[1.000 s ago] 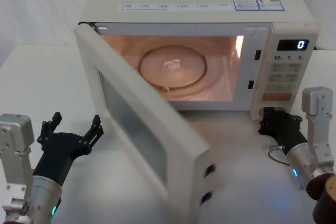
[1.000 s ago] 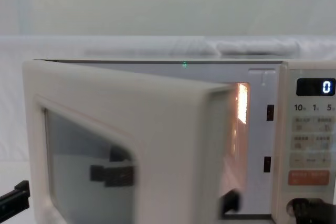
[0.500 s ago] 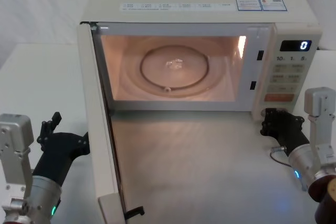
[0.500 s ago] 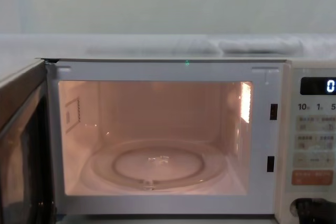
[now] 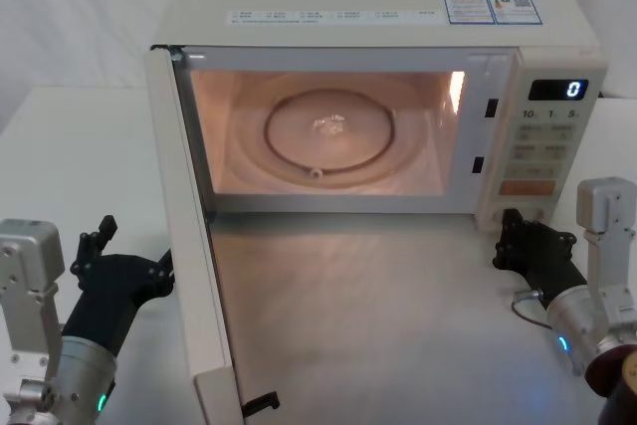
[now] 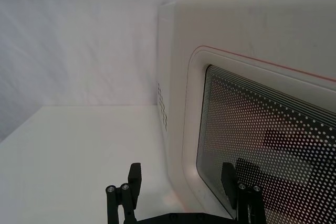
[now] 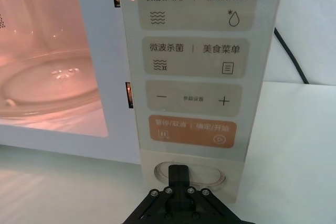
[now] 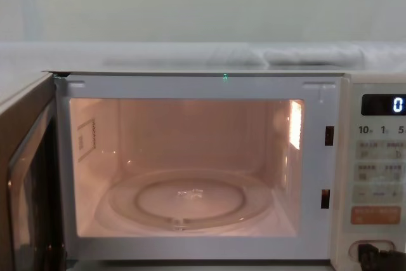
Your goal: Press the button to open the microwave door with one hand; close the microwave door with the other hand.
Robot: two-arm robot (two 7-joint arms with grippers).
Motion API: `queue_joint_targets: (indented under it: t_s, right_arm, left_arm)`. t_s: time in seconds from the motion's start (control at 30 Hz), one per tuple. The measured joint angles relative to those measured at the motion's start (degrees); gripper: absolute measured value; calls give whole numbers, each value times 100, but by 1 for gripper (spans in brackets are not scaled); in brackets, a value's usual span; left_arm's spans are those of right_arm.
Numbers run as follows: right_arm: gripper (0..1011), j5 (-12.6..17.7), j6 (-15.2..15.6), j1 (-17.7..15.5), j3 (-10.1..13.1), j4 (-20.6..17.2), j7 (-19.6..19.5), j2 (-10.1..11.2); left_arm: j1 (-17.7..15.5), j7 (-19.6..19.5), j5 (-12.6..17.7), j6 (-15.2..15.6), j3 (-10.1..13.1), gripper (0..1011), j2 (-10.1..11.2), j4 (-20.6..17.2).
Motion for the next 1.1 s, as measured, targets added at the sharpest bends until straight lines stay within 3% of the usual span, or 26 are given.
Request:
queue_joint_targets:
  t_s: [0.27, 0.43, 0.77, 1.1]
  right_arm:
    - [0, -7, 43, -101, -5, -145, -22, 4]
    - [0, -31, 115, -269, -20, -437, -33, 30]
    - [0, -60, 280, -812, -16, -1265, -79, 113]
    - [0, -137, 410, -1398, 203, -2137, -200, 248]
  left_arm:
    - [0, 0, 0, 0, 0, 1001, 0, 0]
    - [0, 0, 0, 0, 0, 1001, 0, 0]
    - [0, 0, 0, 0, 0, 1001, 0, 0]
    - [0, 0, 0, 0, 0, 1001, 0, 0]
